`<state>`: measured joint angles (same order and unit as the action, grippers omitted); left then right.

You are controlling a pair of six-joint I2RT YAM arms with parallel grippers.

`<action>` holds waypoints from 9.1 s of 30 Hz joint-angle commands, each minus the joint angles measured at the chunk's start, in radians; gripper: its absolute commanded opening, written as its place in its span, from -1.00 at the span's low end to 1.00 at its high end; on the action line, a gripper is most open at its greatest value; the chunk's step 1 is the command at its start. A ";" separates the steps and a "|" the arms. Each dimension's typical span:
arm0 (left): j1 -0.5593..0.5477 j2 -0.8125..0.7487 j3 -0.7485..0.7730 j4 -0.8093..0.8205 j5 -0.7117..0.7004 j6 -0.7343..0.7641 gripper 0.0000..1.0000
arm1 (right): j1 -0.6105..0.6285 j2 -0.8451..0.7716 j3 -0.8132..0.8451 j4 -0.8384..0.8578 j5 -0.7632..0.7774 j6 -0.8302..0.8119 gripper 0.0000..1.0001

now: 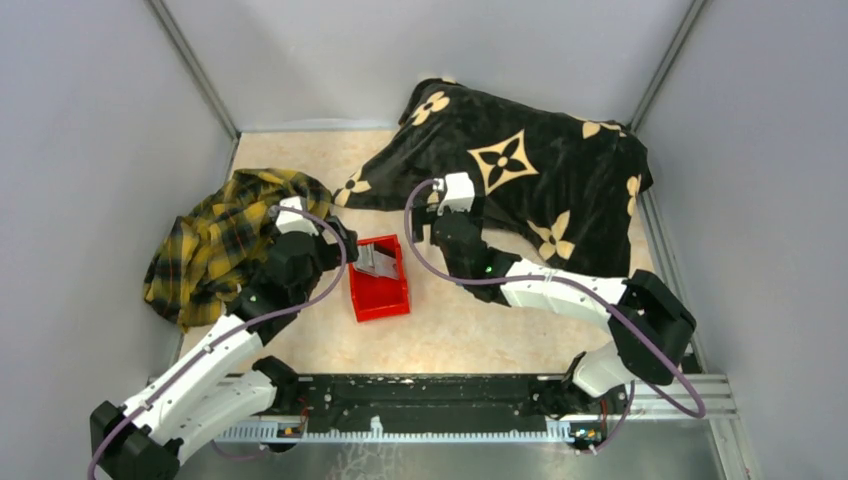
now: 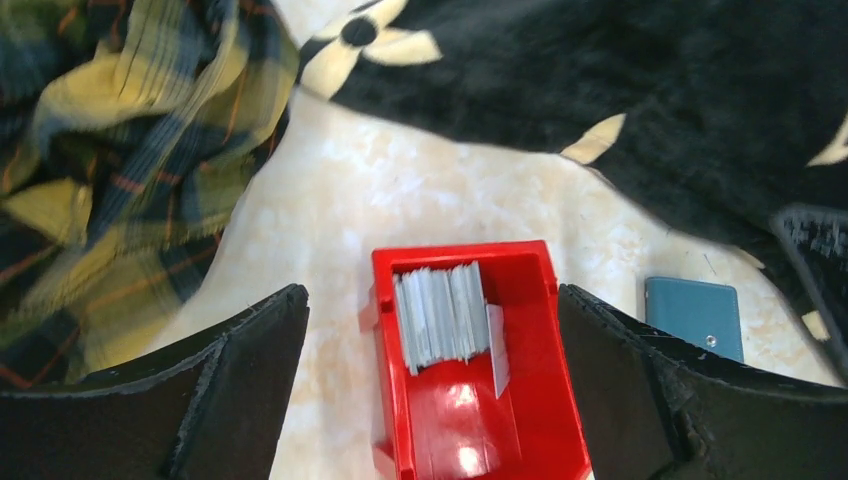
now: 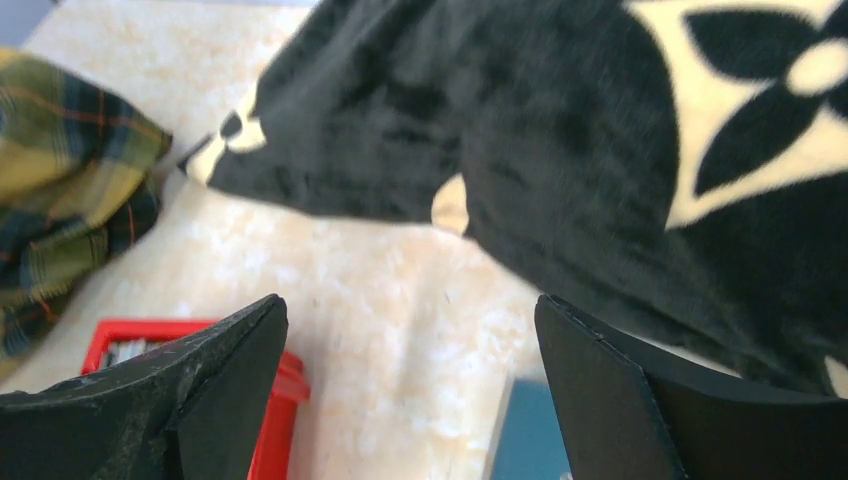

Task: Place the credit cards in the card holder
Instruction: Pick up the credit card from the storage box.

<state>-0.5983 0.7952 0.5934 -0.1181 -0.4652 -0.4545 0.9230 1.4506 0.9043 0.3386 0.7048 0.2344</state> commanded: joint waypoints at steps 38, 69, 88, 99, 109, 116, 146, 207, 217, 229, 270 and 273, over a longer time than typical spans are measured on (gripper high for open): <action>-0.011 -0.238 -0.173 -0.405 0.025 -0.639 0.46 | 0.116 0.154 0.235 -0.388 -0.564 0.163 0.45; -0.011 -0.368 -0.308 -0.354 0.050 -0.689 0.25 | 0.129 0.510 0.585 -0.633 -0.402 0.232 0.14; -0.011 -0.350 -0.351 -0.288 0.092 -0.679 0.11 | 0.134 0.486 0.612 -0.681 -0.439 0.288 -0.25; -0.011 -0.345 -0.372 -0.265 0.114 -0.684 0.06 | 0.160 0.476 0.649 -0.731 -0.426 0.293 -0.16; -0.010 -0.365 -0.388 -0.265 0.121 -0.689 0.06 | 0.174 0.471 0.653 -0.771 -0.394 0.297 -0.12; -0.011 -0.380 -0.392 -0.265 0.129 -0.691 0.04 | 0.183 0.464 0.638 -0.799 -0.355 0.292 -0.28; -0.011 -0.421 -0.347 -0.343 0.097 -0.675 0.04 | 0.222 0.424 0.700 -0.953 -0.153 0.221 -0.94; -0.081 0.093 -0.100 0.494 1.289 0.011 0.35 | -0.083 -0.399 0.036 -0.758 -1.248 0.169 -1.00; -0.084 0.183 -0.066 0.484 1.351 0.032 -0.31 | -0.151 -0.373 0.011 -0.713 -1.359 0.170 -1.00; -0.084 0.251 -0.058 0.509 1.393 0.033 -1.00 | -0.186 -0.341 0.025 -0.698 -1.423 0.166 -1.00; -0.205 0.602 -0.275 1.472 0.860 -0.633 -1.00 | -0.198 -0.623 -0.461 0.019 -1.138 0.518 -1.00; -0.205 0.636 -0.255 1.451 0.838 -0.653 -0.36 | -0.199 -0.631 -0.456 0.003 -1.130 0.525 -1.00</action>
<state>-0.7925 1.3903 0.2985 1.2713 0.4068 -1.0557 0.7147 0.8330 0.4362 0.2451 -0.3862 0.7284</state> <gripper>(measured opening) 0.122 0.017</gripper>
